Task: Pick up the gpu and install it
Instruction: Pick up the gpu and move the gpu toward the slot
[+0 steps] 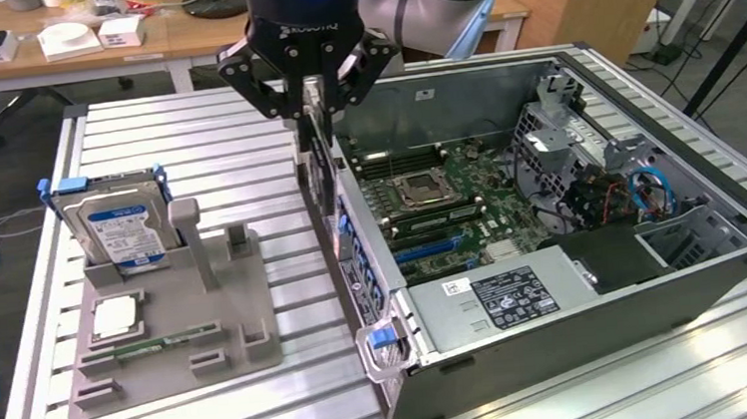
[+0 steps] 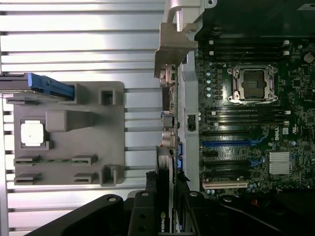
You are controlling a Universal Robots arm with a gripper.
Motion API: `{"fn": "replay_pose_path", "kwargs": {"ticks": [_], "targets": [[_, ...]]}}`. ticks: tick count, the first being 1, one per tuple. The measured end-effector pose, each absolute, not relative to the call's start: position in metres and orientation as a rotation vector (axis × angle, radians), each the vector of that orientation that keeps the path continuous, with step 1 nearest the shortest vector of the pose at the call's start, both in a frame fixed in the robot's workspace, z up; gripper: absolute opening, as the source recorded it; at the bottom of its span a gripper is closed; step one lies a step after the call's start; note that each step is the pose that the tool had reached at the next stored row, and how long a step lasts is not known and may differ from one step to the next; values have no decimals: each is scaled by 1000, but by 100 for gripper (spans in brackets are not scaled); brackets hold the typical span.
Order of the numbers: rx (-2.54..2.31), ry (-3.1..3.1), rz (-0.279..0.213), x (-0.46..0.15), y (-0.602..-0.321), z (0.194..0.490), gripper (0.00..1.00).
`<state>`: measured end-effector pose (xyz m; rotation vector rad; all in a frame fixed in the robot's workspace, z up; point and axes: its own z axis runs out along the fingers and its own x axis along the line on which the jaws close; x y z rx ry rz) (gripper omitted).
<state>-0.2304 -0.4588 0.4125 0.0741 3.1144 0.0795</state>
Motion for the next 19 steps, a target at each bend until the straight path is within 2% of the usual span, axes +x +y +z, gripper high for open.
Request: {"fn": "replay_pose_path", "kwargs": {"ticks": [19], "targets": [[74, 3114, 79, -200, -459, 412, 26]]}}
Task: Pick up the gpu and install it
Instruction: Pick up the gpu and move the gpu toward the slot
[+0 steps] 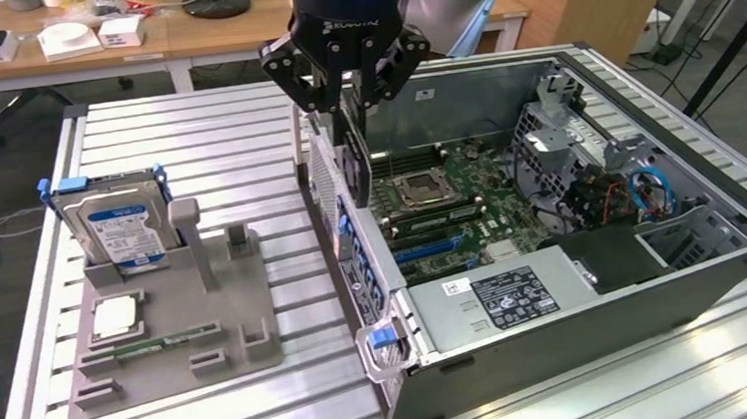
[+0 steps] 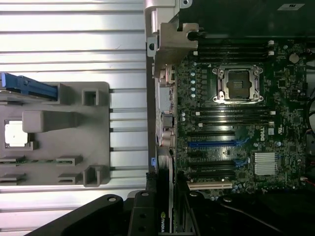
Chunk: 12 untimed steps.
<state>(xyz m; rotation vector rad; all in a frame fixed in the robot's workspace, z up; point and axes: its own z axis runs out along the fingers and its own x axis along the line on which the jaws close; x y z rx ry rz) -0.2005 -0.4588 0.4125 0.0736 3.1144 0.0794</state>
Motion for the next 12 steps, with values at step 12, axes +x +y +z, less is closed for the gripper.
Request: {"fn": "replay_pose_path", "kwargs": {"ticks": [12], "targets": [[74, 3114, 80, -187, -459, 412, 26]]}}
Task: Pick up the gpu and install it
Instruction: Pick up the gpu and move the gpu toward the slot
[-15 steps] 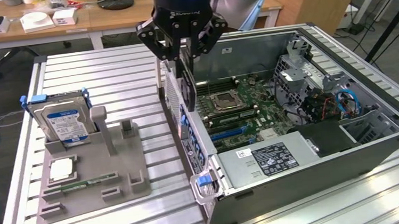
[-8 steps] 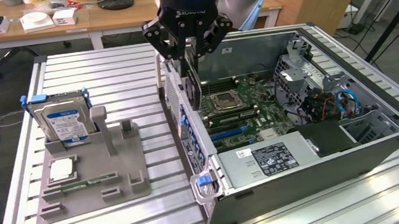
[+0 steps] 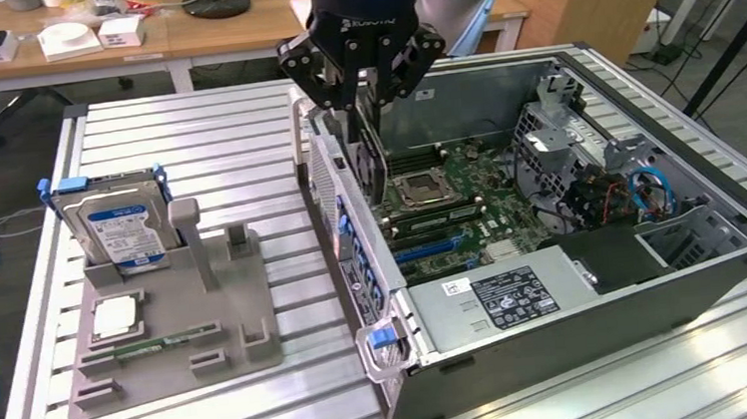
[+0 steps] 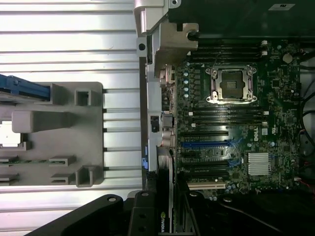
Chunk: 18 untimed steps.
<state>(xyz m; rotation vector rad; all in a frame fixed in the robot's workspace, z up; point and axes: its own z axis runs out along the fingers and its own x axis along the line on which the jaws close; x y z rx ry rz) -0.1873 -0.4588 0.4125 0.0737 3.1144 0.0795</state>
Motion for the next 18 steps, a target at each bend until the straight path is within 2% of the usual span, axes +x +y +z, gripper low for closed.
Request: {"fn": "replay_pose_path", "kwargs": {"ticks": [18], "targets": [[74, 3114, 79, -167, -459, 412, 26]]}}
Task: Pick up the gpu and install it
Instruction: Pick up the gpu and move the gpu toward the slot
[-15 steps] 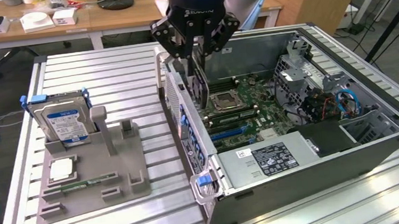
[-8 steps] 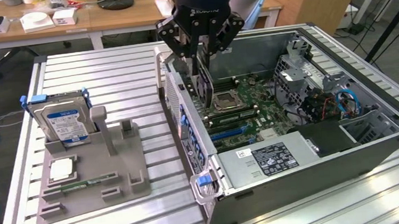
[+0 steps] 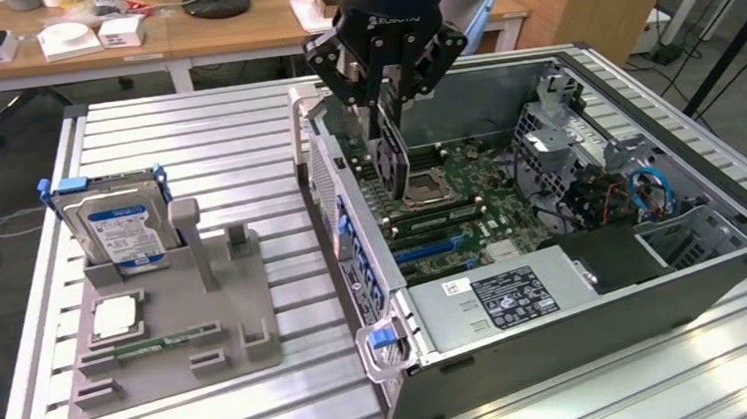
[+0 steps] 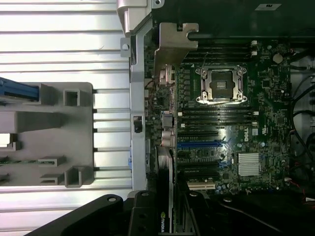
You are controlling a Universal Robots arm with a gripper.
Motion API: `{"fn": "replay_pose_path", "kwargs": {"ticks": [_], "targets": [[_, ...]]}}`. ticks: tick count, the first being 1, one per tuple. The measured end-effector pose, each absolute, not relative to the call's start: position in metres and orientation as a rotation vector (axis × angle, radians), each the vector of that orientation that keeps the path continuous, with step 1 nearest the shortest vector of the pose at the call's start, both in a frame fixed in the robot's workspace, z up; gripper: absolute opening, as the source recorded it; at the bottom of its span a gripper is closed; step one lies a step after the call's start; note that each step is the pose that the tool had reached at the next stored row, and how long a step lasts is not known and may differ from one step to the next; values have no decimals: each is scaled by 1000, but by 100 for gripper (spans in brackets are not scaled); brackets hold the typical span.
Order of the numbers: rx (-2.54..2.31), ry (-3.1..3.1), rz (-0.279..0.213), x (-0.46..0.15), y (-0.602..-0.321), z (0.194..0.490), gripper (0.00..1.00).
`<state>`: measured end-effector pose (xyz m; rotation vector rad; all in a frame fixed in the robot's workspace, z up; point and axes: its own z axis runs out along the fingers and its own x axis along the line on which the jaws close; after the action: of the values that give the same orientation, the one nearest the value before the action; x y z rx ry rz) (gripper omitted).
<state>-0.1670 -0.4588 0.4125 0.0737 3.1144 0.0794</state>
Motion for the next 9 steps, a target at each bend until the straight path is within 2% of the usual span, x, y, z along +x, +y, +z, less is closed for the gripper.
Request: {"fn": "replay_pose_path", "kwargs": {"ticks": [9], "targets": [[74, 3114, 79, -157, -459, 412, 26]]}}
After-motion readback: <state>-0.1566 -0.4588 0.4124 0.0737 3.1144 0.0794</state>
